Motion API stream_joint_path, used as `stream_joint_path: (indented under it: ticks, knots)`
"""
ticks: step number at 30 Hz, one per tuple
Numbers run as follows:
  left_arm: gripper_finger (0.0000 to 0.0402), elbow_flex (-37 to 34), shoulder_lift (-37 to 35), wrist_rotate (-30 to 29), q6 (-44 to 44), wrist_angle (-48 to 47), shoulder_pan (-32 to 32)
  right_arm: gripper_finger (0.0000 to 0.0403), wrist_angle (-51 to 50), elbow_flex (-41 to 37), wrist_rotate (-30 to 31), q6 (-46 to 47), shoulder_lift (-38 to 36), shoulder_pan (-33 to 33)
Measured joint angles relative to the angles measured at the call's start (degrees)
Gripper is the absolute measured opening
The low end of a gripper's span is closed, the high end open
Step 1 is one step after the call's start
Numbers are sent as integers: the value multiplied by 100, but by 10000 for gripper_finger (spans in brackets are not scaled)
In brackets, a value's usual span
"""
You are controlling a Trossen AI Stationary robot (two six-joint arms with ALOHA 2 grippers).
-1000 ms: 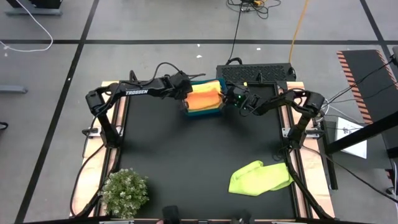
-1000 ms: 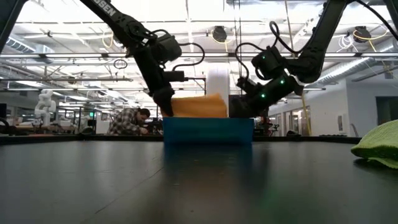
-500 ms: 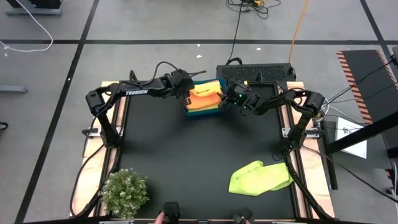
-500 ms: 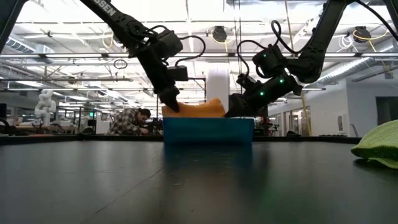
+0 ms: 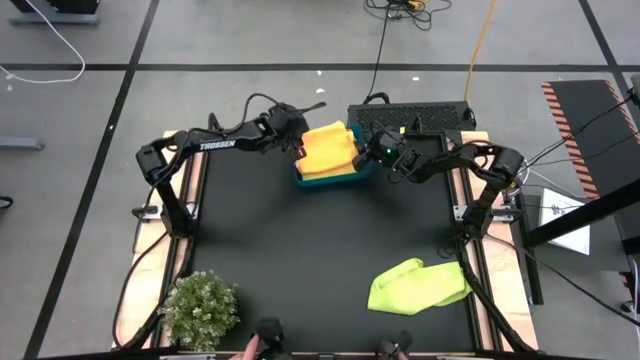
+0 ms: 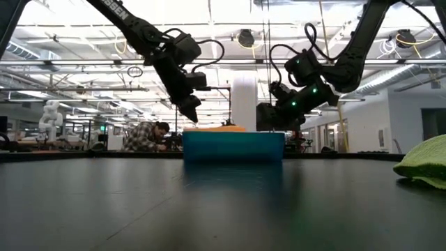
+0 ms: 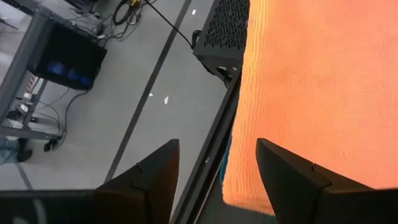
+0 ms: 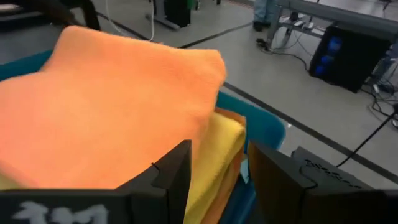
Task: Fold microfiber towels
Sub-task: Fold the green microfiber towel
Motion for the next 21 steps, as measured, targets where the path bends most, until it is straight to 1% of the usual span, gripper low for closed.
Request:
stream_joint_path:
  ticks: [2, 3, 5, 8, 10, 11, 13, 16, 19, 21]
  knots:
    - [208, 0, -172, 27, -132, -126, -57, 151, -124, -2, -221, -122, -199, 16]
    - [205, 0, -325, 155, -220, -195, -110, 151, -188, 0, -381, -180, -353, 44]
    - [195, 6, -683, 601, -489, -372, -255, 151, -470, 2, -720, -284, -746, 134]
    - [173, 5, -1290, 1513, -1135, -739, -568, 150, -1173, 2, -1207, -474, -1523, 382]
    - [156, -177, -1719, 2037, -1635, -531, -896, 146, -1839, 4, -1495, -599, -2062, 642]
    - [147, -361, -1924, 2206, -1713, -288, -1116, 143, -2146, -2, -1647, -653, -2278, 800]
    - [129, -904, -2286, 2231, -1639, 433, -1665, 138, -2710, -128, -1996, -659, -2687, 1126]
    - [108, -1895, -2702, 1851, -1788, 1397, -2310, 132, -3344, -471, -2410, -480, -3197, 1708]
    - [94, -2743, -3055, 1608, -2149, 2433, -2774, 128, -3930, -743, -2359, -96, -3677, 2542]
    - [91, -3237, -3183, 1603, -2410, 3033, -3042, 128, -4289, -796, -2100, 235, -3843, 3197]
